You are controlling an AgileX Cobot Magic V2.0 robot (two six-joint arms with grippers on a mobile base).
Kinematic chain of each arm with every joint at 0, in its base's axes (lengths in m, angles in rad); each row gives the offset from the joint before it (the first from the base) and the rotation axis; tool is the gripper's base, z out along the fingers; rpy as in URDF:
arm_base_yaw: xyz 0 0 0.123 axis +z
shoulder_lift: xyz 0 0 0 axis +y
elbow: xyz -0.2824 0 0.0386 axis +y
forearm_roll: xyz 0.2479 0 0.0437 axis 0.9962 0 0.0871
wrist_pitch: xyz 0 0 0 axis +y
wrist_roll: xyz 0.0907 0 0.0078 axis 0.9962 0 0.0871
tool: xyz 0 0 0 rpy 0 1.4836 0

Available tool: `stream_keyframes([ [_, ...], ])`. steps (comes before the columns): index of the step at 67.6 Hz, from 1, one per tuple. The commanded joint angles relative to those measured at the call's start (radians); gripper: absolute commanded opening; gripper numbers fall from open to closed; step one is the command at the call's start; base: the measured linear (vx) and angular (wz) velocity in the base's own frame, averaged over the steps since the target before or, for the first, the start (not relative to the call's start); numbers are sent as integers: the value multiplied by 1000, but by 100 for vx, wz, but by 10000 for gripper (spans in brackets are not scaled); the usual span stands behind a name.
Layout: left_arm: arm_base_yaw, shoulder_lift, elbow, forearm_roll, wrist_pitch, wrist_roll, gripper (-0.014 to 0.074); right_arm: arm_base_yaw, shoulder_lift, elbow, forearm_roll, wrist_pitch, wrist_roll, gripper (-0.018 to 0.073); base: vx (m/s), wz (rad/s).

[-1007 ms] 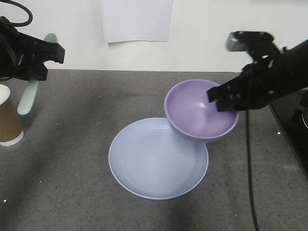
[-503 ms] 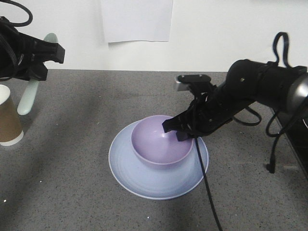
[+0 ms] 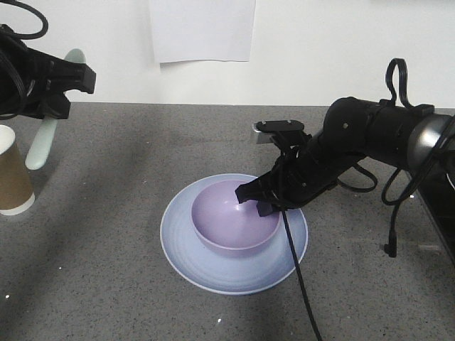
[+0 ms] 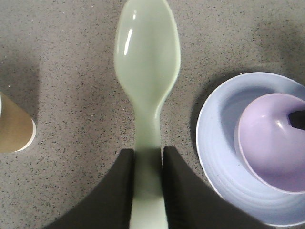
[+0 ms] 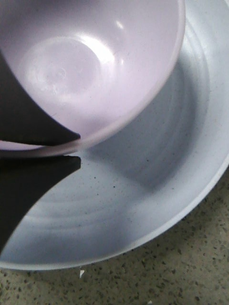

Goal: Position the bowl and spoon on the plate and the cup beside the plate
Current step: 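Lower the bowl onto the plate center and open the right gripper, then lift the right gripper up and away from the bowl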

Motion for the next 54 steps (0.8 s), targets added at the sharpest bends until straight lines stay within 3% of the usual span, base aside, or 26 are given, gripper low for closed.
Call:
stream_keyframes([
  [1,-5,-36,-28,3,-22,1,0,-6,-44,-23,19,-32,-9,99,0,0],
  [28,-5,-36,-28,3,-22,1,0,-7,-53,-23,12,-32,0,498,0,0],
  [43,-5,-36,-28,3,-22,1,0,-24,-130,-23,-5,-21,7,549,0,0],
  [54,-5,-36,-28,3,-22,1,0,-100,-208,-23,-18,43,20,549,0,0],
])
